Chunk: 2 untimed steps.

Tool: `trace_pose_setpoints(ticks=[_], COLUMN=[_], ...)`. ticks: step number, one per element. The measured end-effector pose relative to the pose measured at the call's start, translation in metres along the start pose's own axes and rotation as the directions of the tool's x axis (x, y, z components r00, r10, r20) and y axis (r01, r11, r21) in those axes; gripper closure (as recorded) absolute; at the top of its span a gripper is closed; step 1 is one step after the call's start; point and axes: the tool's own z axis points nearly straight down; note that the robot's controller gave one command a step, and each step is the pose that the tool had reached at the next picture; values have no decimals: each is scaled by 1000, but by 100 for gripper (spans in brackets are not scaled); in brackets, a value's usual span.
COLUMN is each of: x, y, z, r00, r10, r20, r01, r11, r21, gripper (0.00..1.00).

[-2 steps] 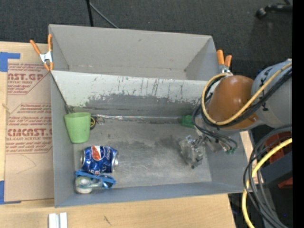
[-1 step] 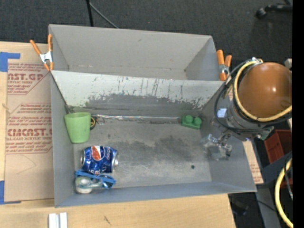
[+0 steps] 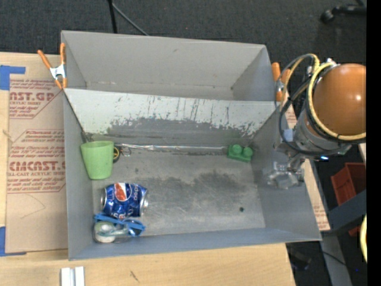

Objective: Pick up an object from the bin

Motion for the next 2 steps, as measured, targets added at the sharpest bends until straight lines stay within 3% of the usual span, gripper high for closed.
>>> trace_pose_setpoints(ticks=[1,2], x=[-45,-86], y=[40,34], z=[48,-29], r00=[788,529], r10=[-616,-849], r20=[5,2], r01=[616,849], r11=[788,529], r21=[-5,0], gripper=[100,100])
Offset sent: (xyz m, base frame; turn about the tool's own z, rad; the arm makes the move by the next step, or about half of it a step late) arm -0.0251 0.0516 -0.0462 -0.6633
